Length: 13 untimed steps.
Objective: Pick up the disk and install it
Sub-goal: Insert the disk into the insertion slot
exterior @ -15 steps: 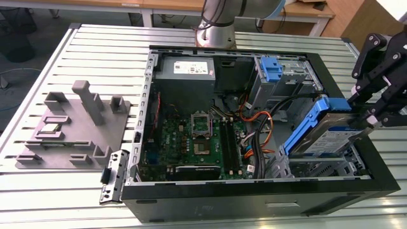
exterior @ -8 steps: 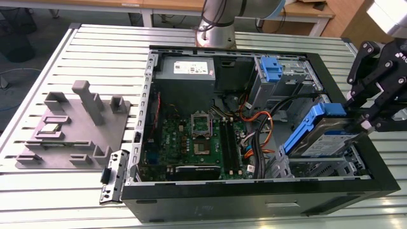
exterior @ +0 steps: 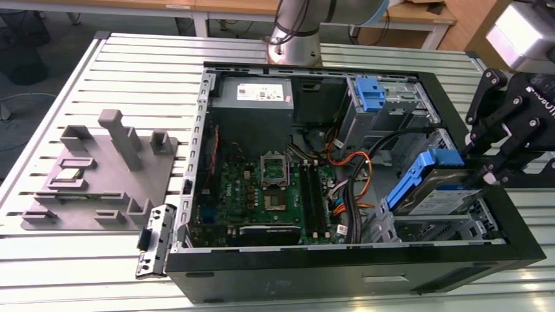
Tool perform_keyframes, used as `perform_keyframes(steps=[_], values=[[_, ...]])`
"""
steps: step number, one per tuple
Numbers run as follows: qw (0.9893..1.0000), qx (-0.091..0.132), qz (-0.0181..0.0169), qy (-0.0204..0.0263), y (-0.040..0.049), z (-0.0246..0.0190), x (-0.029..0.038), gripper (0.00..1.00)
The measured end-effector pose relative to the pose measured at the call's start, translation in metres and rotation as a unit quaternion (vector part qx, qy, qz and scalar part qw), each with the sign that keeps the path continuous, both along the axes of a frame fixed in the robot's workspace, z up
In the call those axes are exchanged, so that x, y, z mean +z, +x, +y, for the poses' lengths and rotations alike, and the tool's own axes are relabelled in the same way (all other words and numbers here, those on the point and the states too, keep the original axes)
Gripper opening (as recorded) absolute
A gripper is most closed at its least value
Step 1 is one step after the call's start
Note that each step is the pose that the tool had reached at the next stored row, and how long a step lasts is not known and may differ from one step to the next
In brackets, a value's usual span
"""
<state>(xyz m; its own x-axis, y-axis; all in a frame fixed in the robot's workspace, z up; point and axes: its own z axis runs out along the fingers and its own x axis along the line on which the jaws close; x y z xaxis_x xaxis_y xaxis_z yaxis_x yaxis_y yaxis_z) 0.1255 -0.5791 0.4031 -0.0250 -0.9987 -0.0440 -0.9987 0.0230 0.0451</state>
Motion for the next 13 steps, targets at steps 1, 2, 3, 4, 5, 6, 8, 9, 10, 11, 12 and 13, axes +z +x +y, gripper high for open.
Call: perform_keyframes(steps=[1,2,3,4,5,6,8,9,10,11,12,13], values=[[1.0000,0.000,0.0000,0.0000,0.0001,0.0000,-0.0020,0.35],[1.0000,0.000,0.0000,0.0000,0.0001,-0.0001,-0.0038,0.35],[1.0000,0.000,0.0000,-0.0001,0.0002,-0.0001,-0.0055,0.35],[1.0000,-0.001,0.0000,0.0000,0.0002,-0.0002,-0.0074,0.35],[1.0000,-0.001,0.0000,0.0000,0.0003,-0.0002,-0.0092,0.35],[1.0000,-0.001,0.0000,0.0000,0.0003,-0.0003,-0.0110,0.35],[1.0000,-0.002,0.0000,0.0000,0.0005,-0.0003,-0.0147,0.35],[1.0000,-0.002,0.0000,0.0000,0.0005,-0.0004,-0.0165,0.35],[1.0000,-0.002,0.0000,0.0000,0.0006,-0.0004,-0.0182,0.35],[1.0000,-0.002,0.0000,0.0000,0.0006,-0.0005,-0.0201,0.35],[1.0000,-0.002,0.0000,0.0000,0.0006,-0.0005,-0.0220,0.35],[1.0000,-0.003,0.0000,0.0000,0.0007,-0.0005,-0.0237,0.35]])
